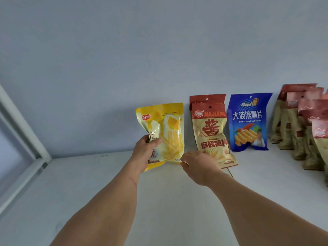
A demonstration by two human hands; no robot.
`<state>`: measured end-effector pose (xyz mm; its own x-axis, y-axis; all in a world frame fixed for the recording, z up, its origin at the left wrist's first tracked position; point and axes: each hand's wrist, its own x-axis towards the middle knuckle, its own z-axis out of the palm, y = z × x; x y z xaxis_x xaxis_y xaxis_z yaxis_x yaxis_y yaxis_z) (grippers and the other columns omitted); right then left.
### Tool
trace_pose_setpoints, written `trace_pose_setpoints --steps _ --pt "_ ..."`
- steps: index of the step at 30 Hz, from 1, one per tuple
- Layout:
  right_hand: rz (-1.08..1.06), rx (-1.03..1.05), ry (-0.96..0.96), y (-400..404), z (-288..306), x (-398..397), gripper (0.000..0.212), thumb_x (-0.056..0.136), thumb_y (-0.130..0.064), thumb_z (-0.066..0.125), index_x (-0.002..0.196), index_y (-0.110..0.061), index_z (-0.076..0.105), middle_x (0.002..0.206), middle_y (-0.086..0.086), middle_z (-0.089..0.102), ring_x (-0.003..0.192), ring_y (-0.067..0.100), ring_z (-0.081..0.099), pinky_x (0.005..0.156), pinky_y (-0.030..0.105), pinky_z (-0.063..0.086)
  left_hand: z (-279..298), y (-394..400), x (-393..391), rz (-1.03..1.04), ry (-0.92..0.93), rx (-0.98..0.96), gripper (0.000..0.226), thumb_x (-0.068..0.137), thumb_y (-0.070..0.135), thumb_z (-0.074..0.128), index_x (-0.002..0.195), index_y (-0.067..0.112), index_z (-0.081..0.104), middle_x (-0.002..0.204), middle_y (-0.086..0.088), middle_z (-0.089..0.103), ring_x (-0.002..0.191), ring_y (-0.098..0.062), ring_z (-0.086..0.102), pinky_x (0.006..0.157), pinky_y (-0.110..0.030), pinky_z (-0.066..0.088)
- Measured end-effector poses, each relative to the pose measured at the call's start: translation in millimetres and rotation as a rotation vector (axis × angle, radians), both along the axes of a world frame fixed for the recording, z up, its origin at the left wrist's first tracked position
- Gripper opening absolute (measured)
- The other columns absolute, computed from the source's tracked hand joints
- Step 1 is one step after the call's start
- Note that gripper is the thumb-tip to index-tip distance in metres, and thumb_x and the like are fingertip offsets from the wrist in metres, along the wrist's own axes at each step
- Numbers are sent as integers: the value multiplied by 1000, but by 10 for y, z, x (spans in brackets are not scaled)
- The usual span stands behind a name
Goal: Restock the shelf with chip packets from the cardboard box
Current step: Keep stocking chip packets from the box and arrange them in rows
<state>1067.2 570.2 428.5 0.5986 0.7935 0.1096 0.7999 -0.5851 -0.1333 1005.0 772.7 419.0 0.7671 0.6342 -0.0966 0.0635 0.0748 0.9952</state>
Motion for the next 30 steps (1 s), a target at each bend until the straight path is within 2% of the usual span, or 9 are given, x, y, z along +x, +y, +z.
trace_pose_setpoints --steps 4,10,19,21,23,25,27,30 --pt "-27 -13 29 175 -120 94 32 104 -37 38 116 -20 62 112 0 64 103 24 59 82 35 52 -150 175 239 -22 -11 -48 21 88 20 76 108 22 70 102 -2 79 96 -26 76 90 -50 60" --pt "-56 -50 64 294 -293 140 32 104 -38 39 116 -20 63 116 0 63 105 23 59 81 34 51 -295 332 432 -28 -12 -93 22 87 20 78 107 21 70 99 -3 80 86 -23 78 80 -42 62" --pt "-67 -111 84 360 -292 165 34 104 -41 39 122 -22 63 120 1 61 110 23 58 85 35 51 -296 430 385 -49 14 -159 41 83 37 80 114 14 65 104 -9 78 93 -28 76 85 -48 61" --pt "-68 -138 77 357 -274 137 35 104 -40 39 122 -20 62 119 3 62 109 24 60 82 36 52 -275 443 279 1 71 -42 51 84 55 74 114 14 65 107 -6 77 96 -24 74 86 -42 59" --pt "-78 -166 76 344 -254 99 35 104 -40 40 123 -20 61 121 4 63 108 25 61 82 37 52 -280 409 128 125 151 125 55 87 64 63 103 12 65 101 -8 75 96 -27 72 82 -41 55" --pt "-84 -203 75 328 -227 37 36 105 -40 38 125 -21 60 126 5 61 112 27 61 82 38 50 -299 329 -76 242 230 315 53 95 58 54 97 6 62 102 -16 71 101 -36 67 78 -40 47" --pt "-72 -228 62 286 -190 -54 37 105 -39 36 129 -21 57 130 5 58 117 27 59 83 38 48 -306 182 -336 318 371 541 43 100 48 52 109 6 61 113 -11 67 111 -34 62 79 -35 40" --pt "-7 -244 5 193 -155 -269 38 106 -38 33 133 -21 55 131 3 57 121 25 56 80 35 44 -361 -114 -777 336 544 926 34 102 41 49 113 13 63 115 -5 66 107 -30 63 78 -34 44"
